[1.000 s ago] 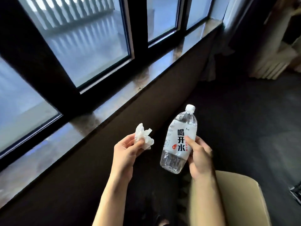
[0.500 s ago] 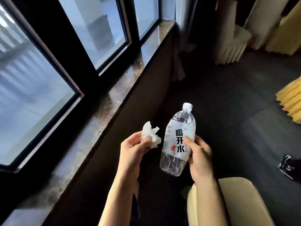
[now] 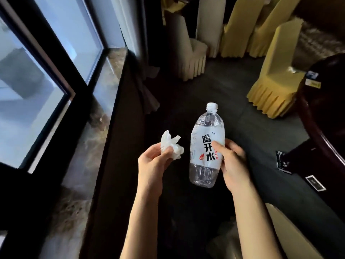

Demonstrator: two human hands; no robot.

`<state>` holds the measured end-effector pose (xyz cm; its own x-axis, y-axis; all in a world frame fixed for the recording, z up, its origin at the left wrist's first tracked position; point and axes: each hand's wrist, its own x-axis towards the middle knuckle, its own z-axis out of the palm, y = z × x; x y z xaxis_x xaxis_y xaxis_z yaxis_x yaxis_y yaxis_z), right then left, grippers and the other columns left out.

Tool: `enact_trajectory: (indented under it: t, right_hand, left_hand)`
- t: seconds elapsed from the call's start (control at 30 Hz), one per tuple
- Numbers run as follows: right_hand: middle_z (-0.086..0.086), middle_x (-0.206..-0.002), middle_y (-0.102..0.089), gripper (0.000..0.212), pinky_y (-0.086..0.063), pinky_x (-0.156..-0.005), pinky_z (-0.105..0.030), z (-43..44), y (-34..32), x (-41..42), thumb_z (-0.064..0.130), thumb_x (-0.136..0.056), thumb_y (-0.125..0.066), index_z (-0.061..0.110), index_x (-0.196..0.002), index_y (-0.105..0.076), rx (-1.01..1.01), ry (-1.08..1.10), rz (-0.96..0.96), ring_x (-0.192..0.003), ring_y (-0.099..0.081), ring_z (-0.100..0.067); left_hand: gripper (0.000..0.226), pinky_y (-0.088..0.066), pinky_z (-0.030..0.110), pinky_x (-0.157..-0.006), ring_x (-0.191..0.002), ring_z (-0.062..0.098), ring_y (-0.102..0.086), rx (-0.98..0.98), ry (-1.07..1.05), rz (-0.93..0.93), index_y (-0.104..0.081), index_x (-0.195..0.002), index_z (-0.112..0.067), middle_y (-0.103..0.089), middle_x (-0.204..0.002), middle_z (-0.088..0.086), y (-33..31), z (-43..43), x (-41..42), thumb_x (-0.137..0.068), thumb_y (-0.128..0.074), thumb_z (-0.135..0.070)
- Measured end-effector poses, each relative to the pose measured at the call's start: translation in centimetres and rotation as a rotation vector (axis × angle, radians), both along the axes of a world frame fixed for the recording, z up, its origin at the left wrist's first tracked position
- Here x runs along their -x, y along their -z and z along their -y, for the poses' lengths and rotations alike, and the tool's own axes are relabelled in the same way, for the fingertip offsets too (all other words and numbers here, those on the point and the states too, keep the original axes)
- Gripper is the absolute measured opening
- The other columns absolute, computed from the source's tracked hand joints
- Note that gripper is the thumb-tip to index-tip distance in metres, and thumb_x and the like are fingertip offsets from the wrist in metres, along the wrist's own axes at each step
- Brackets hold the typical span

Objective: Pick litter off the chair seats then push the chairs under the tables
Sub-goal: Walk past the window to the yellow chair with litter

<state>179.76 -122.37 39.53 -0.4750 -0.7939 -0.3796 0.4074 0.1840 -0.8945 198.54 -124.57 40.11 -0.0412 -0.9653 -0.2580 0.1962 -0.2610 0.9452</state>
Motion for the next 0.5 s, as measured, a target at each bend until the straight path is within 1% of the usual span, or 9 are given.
enact_trajectory:
  t: [0.1,0.2,0.3,0.37,0.43,0.5]
  right_hand:
    - [-0.016,-0.107,-0.078,0.026,-0.056,-0.095,-0.054,3.7,-0.7,1.1,0.005,-0.092,-0.066,0.003,-0.118,-0.068,0.029,0.083,-0.022,-0.106,-0.072,-0.037]
    - [-0.014,-0.103,-0.079,0.019,-0.055,-0.096,-0.055,5.9,-0.7,2.6,0.004,-0.092,-0.066,0.004,-0.110,-0.070,0.019,0.164,-0.034,-0.100,-0.074,-0.032]
    - [-0.017,-0.107,-0.078,0.023,-0.054,-0.098,-0.055,8.4,-0.7,5.1,0.005,-0.092,-0.066,0.002,-0.114,-0.070,-0.001,0.245,-0.029,-0.107,-0.072,-0.038]
    - [-0.014,-0.105,-0.079,0.021,-0.056,-0.095,-0.052,9.7,-0.4,6.9,0.005,-0.093,-0.065,0.005,-0.113,-0.072,-0.008,0.279,-0.030,-0.105,-0.073,-0.034]
    - [-0.010,-0.099,-0.080,0.016,-0.056,-0.090,-0.048,11.2,0.0,8.9,0.005,-0.094,-0.064,0.008,-0.106,-0.073,-0.017,0.305,-0.028,-0.098,-0.075,-0.029]
    - [-0.012,-0.101,-0.080,0.016,-0.056,-0.090,-0.048,13.1,0.6,11.2,0.004,-0.094,-0.063,0.006,-0.107,-0.073,-0.028,0.325,-0.027,-0.100,-0.074,-0.031]
  left_hand:
    - [0.020,-0.058,0.037,-0.093,-0.101,0.027,-0.075,0.030,0.064,-0.011,-0.075,-0.110,-0.010,-0.079,-0.104,0.011,-0.9,5.5,1.1,-0.092,-0.067,-0.010]
    - [0.018,-0.059,0.030,-0.087,-0.098,0.026,-0.076,0.038,0.132,-0.027,-0.077,-0.106,-0.009,-0.079,-0.103,0.012,-1.2,9.5,2.9,-0.092,-0.065,-0.007]
    - [0.019,-0.059,0.025,-0.081,-0.097,0.026,-0.076,0.026,0.199,-0.039,-0.076,-0.106,-0.006,-0.079,-0.103,0.013,-1.1,13.1,5.6,-0.092,-0.064,-0.005]
    - [0.019,-0.058,0.024,-0.080,-0.096,0.026,-0.077,0.012,0.253,-0.035,-0.077,-0.106,-0.006,-0.079,-0.103,0.013,-0.6,15.3,7.5,-0.092,-0.064,-0.005]
    - [0.020,-0.058,0.027,-0.083,-0.096,0.026,-0.076,-0.005,0.299,-0.028,-0.078,-0.106,-0.007,-0.079,-0.102,0.013,0.1,17.6,9.7,-0.092,-0.063,-0.005]
    - [0.020,-0.058,0.028,-0.084,-0.099,0.026,-0.076,-0.011,0.327,-0.025,-0.079,-0.104,-0.007,-0.079,-0.103,0.013,0.8,20.0,12.2,-0.093,-0.062,-0.004]
